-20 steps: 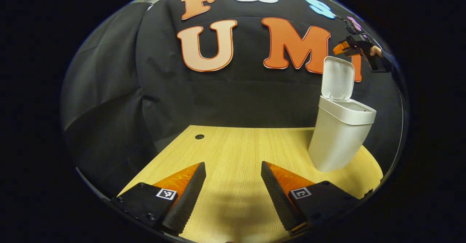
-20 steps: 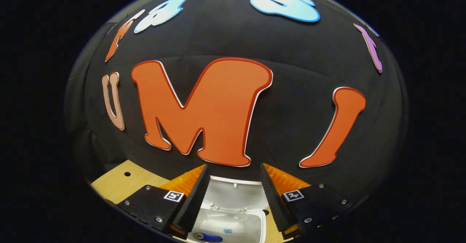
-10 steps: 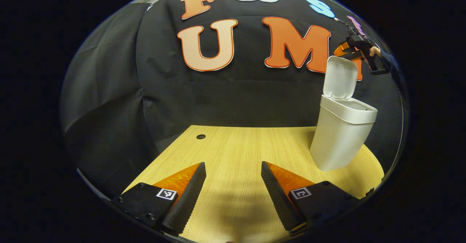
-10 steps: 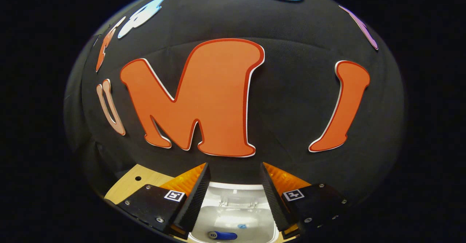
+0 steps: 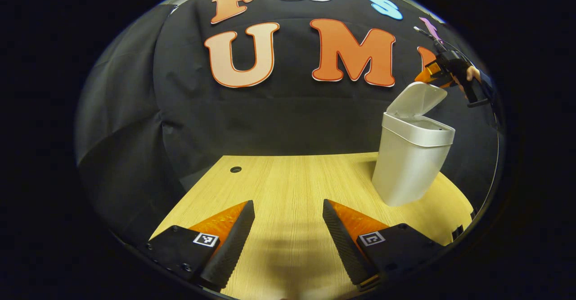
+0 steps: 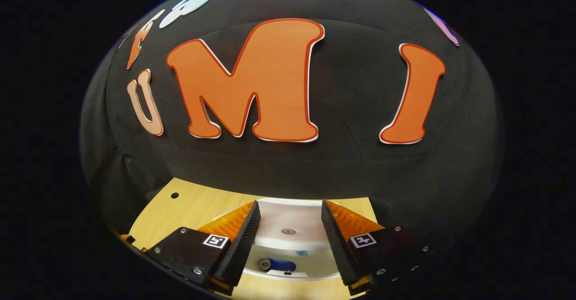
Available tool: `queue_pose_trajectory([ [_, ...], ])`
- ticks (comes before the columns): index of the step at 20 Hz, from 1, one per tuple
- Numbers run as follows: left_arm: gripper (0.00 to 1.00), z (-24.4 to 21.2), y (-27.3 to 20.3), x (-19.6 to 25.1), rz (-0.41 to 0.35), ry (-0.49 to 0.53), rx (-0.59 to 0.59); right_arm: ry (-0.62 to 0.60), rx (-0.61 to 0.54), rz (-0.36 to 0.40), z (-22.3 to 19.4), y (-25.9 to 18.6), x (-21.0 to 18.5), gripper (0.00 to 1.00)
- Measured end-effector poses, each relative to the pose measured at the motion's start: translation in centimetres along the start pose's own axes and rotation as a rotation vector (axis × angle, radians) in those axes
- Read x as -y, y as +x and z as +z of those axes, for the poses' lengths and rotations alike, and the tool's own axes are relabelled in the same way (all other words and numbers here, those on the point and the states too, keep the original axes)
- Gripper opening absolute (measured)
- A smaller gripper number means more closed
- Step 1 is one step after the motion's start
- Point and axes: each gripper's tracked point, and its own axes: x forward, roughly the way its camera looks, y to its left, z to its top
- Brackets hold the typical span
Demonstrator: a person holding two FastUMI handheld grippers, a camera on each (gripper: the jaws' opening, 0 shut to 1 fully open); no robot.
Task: Press the lid of the desktop garbage bin to open it, pick up the crumpled paper on the desktop and throw it into the bin, then pick up the pop can on the desktop and drop it into the bin, and finally close the garbage bin lid.
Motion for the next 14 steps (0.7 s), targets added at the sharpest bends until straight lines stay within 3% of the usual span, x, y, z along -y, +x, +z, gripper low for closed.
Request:
queue_pose_trajectory([
  [10,0.97,-0.1,0.1,0.8,-0.054,0.033,0.001,0.045,-0.151,-0.022,-8.6,-1.2,-0.2,0.83],
  [14,0.97,-0.3,0.2,0.7,-0.053,0.028,-0.006,0.047,-0.161,-0.031,-9.4,-0.8,-0.4,0.82],
])
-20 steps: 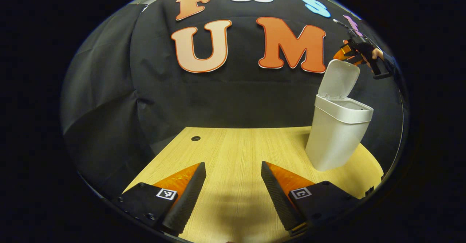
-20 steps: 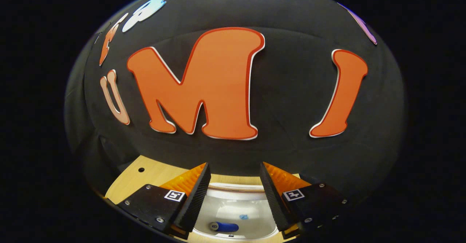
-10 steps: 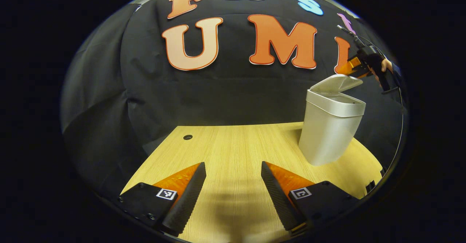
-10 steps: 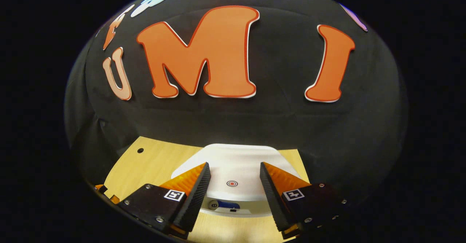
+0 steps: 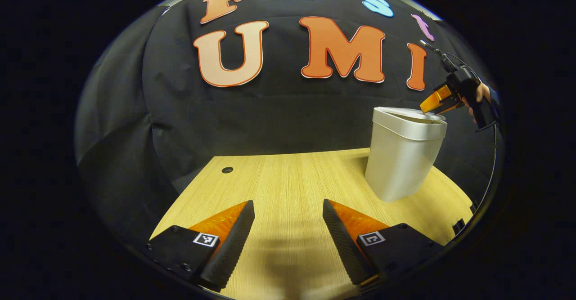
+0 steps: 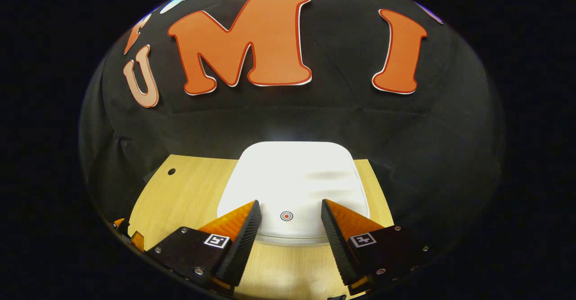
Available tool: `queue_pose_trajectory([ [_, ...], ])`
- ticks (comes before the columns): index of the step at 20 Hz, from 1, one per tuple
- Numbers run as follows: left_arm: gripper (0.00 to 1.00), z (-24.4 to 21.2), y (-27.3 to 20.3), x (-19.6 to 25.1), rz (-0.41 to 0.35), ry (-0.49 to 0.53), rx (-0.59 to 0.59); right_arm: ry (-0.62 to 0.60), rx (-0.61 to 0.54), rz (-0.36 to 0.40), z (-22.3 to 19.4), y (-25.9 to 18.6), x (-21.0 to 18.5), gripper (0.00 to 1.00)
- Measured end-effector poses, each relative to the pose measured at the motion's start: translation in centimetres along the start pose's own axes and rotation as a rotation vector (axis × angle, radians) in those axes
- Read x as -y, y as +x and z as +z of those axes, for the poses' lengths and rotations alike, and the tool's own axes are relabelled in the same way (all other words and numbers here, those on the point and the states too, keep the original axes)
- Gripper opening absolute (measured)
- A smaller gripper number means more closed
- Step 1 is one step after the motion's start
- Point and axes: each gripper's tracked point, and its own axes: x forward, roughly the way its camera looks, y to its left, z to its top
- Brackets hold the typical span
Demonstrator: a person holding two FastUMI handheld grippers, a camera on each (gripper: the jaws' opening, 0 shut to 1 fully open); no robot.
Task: Press the lid of the desktop garbage bin to open it, pick up the crumpled paper on the desktop and throw it into the bin, then pick up the pop can on the desktop and drop it into the bin, and finally close the garbage bin lid.
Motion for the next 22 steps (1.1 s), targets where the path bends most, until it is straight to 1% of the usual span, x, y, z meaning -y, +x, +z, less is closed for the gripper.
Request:
queue_pose_trajectory([
  [2,0.97,-0.1,0.0,-0.1,0.002,0.004,-0.003,0.004,-0.019,-0.012,-0.7,0.0,0.5,0.77],
  [3,0.97,0.0,0.0,-0.2,0.003,0.008,-0.003,0.006,-0.001,-0.021,-0.5,0.6,0.7,0.74],
  [4,0.97,0.0,0.0,-0.2,0.003,0.011,-0.005,0.005,-0.001,-0.029,-0.7,0.2,0.7,0.73],
  [5,0.97,-0.1,0.1,-0.2,0.002,0.013,-0.007,0.01,0.01,-0.034,-0.6,0.0,0.9,0.64],
  [6,0.97,-0.1,0.1,-0.2,0.002,0.016,-0.011,0.015,0.015,-0.039,-0.8,0.1,0.8,0.62],
  [7,0.97,-0.2,0.1,-0.2,0.001,0.018,-0.014,0.013,0.029,-0.042,-0.8,0.0,0.7,0.62],
  [9,0.97,-0.4,0.2,0.0,-0.003,0.022,-0.02,0.0,0.043,-0.057,-1.0,0.1,0.4,0.57],
  [10,0.97,-0.4,0.2,-0.1,-0.006,0.025,-0.023,-0.008,0.046,-0.062,-1.3,0.0,0.3,0.57],
  [13,0.97,-0.4,0.2,0.1,-0.018,0.038,-0.023,-0.008,0.051,-0.063,-1.6,-0.4,-0.2,0.49],
  [15,0.97,-0.1,0.2,0.3,-0.028,0.043,-0.019,0.011,0.047,-0.053,-1.9,-0.5,-0.4,0.48],
  [17,0.98,0.6,0.3,0.2,-0.028,0.052,0.001,-0.002,0.065,-0.048,-1.8,-0.6,-0.5,0.48],
  [18,0.96,1.3,0.4,0.1,-0.022,0.06,0.019,-0.012,0.078,-0.05,-1.6,-0.7,-0.5,0.48],
  [20,0.99,3.3,0.8,-0.6,-0.013,0.059,0.052,0.0,0.1,-0.05,-1.8,-1.1,-0.9,0.47],
  [22,1.0,4.9,1.0,-1.3,-0.005,0.053,0.083,-0.019,0.129,-0.053,-2.1,-1.5,-1.5,0.53],
])
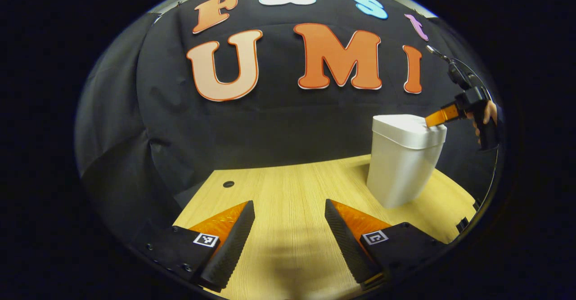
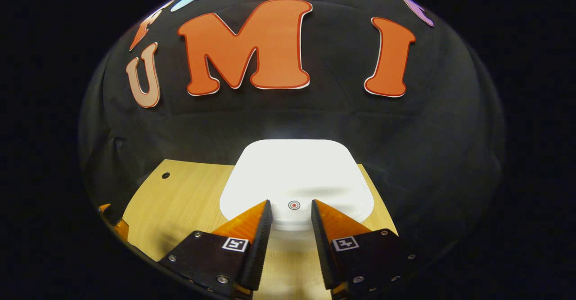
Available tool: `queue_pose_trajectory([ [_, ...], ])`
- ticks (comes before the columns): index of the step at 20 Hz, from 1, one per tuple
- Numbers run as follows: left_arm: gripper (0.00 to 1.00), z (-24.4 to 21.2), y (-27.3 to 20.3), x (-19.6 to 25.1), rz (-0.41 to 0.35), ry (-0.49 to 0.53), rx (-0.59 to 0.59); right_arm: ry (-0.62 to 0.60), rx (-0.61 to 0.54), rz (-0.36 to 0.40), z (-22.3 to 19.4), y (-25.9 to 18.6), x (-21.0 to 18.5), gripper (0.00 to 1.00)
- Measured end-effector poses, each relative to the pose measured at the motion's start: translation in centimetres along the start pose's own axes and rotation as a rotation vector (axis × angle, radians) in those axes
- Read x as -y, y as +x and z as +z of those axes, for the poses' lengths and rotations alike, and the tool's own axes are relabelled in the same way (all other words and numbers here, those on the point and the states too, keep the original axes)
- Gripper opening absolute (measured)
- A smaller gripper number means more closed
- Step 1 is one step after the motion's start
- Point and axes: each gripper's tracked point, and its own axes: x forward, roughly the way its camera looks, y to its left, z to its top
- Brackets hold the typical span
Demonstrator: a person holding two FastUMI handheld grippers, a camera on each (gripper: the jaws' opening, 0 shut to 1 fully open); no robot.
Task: Press the lid of the desktop garbage bin to open it, pick up the crumpled paper on the desktop and throw it into the bin, then pick up the pop can on the desktop and drop it into the bin, and finally close the garbage bin lid.
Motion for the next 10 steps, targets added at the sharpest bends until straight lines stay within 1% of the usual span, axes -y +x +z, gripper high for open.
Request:
queue_pose_trajectory([
  [2,1.0,1.4,0.2,-0.6,0.006,-0.002,0.028,-0.036,0.019,0.018,-0.5,-0.9,-1.1,0.57],
  [7,1.0,5.4,0.4,-1.6,0.018,0.001,0.119,-0.069,0.117,0.073,0.0,-2.9,-4.2,0.57],
  [10,0.99,7.8,0.2,-1.6,0.02,0.001,0.18,-0.085,0.172,0.089,0.3,-4.3,-5.6,0.57],
])
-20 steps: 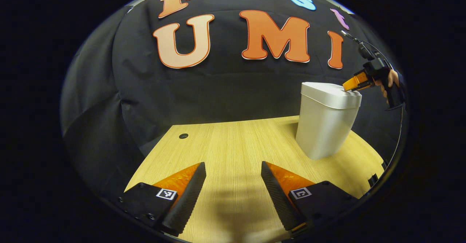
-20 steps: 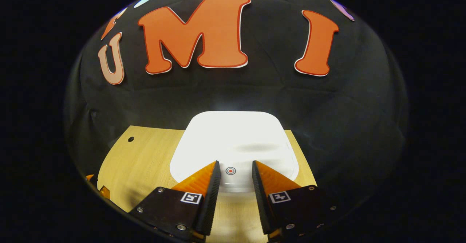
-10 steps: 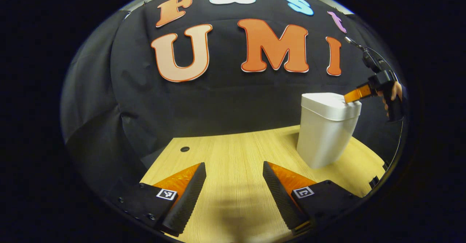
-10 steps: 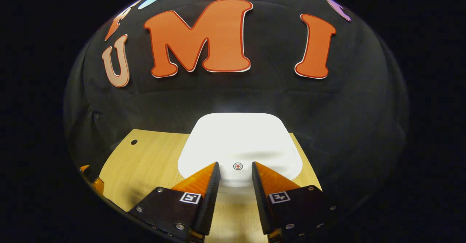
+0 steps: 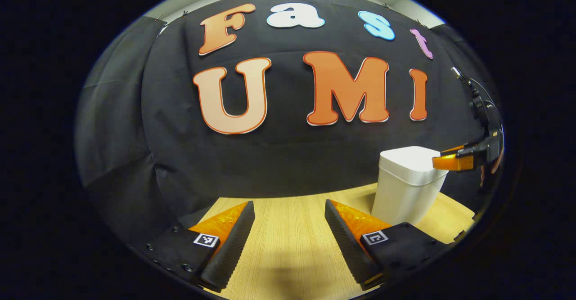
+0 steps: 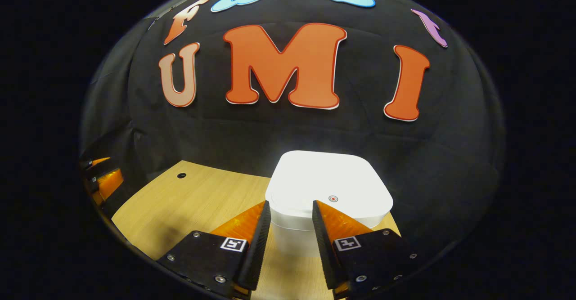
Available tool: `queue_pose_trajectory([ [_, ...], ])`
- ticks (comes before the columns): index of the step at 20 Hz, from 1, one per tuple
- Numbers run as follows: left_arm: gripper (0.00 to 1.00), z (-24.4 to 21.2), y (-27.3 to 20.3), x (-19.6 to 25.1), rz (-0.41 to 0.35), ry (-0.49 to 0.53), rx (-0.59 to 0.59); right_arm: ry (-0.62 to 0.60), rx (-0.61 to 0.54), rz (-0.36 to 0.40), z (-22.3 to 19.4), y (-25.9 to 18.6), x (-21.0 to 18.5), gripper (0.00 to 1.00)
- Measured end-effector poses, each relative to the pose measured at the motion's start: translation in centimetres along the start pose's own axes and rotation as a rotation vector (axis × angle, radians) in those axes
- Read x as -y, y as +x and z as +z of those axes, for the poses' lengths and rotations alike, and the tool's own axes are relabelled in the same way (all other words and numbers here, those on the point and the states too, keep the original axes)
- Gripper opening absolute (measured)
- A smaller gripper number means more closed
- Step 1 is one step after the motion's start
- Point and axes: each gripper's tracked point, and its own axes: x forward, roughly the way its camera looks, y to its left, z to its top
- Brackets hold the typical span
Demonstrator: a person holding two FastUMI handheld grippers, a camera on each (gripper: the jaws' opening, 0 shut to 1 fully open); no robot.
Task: Press the lid of the desktop garbage bin to open it, pick up the crumpled paper on the desktop and throw it into the bin, then pick up the pop can on the desktop and drop it into the bin, and finally close the garbage bin lid.
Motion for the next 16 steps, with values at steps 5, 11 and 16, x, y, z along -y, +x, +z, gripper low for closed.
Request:
queue_pose_trajectory([
  [5,1.0,3.1,-0.8,0.3,-0.008,0.019,0.101,-0.014,0.111,0.015,1.7,-2.4,-2.2,0.57],
  [11,0.99,3.6,-1.9,0.8,-0.025,0.007,0.142,-0.091,0.191,0.016,1.2,-4.3,-5.5,0.64],
  [16,0.99,3.1,-2.8,0.5,-0.006,0.018,0.157,-0.068,0.209,0.033,0.6,-4.9,-8.4,0.71],
])
